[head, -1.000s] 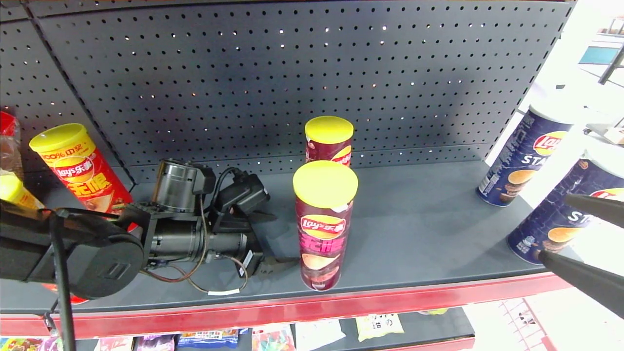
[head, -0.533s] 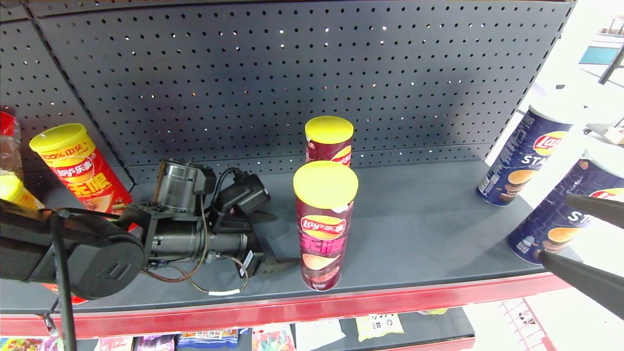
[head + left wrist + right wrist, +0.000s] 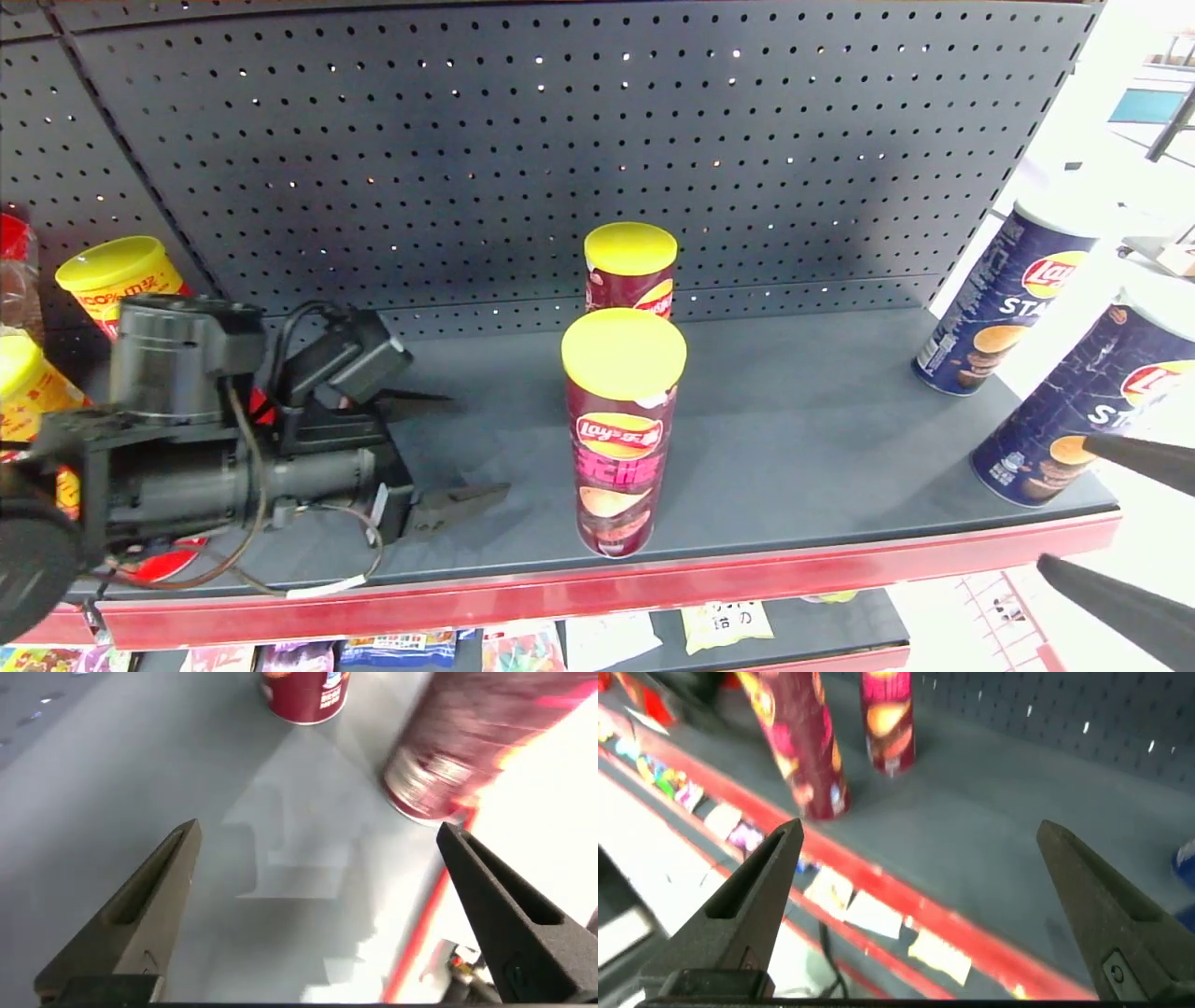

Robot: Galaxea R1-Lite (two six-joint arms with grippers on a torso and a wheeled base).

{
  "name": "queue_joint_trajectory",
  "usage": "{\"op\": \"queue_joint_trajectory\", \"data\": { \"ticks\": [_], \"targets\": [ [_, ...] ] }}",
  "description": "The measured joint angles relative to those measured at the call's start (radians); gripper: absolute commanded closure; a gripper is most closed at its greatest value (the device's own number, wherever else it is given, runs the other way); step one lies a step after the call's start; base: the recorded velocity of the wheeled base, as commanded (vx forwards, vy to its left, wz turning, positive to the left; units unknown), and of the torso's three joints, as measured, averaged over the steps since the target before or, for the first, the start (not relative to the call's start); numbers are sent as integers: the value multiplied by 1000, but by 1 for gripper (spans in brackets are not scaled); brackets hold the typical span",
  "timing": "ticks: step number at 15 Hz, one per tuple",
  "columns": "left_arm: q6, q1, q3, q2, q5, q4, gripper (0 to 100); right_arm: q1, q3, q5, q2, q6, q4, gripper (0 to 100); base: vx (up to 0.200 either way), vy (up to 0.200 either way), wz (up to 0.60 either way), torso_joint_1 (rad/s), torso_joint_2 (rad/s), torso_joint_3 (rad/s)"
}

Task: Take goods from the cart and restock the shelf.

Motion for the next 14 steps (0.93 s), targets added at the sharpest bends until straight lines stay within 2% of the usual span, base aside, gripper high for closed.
{"op": "queue_joint_trajectory", "data": {
  "ticks": [2, 4, 6, 8, 9, 11, 12, 14],
  "targets": [
    [-63, 11, 76, -202, 41, 86, 0, -12, 7, -15, -84, 0, 151, 0, 0, 0, 0, 0, 0, 0],
    [-124, 17, 127, -434, 99, 251, 0, -44, 4, -43, -193, 0, 323, 0, 0, 0, 0, 0, 0, 0],
    [-191, 23, 141, -709, 202, 521, 0, -134, -26, -85, -317, 12, 510, 0, 0, 0, 0, 0, 0, 0],
    [-269, 42, 132, -980, 357, 836, 0, -293, -61, -104, -412, 46, 645, 0, 0, 0, 0, 0, 0, 0],
    [-316, 69, 126, -1088, 427, 961, 0, -379, -71, -106, -451, 63, 703, 0, 0, 0, 0, 0, 0, 0],
    [-391, 192, 118, -1242, 503, 1073, 0, -530, -77, -108, -536, 78, 822, 0, 0, 0, 0, 0, 0, 0],
    [-411, 252, 129, -1292, 521, 1093, 0, -568, -65, -111, -579, 78, 842, 0, 0, 0, 0, 0, 0, 0],
    [-428, 324, 181, -1384, 537, 1112, 0, -598, -3, -121, -658, 67, 858, 0, 0, 0, 0, 0, 0, 0]
  ]
}}
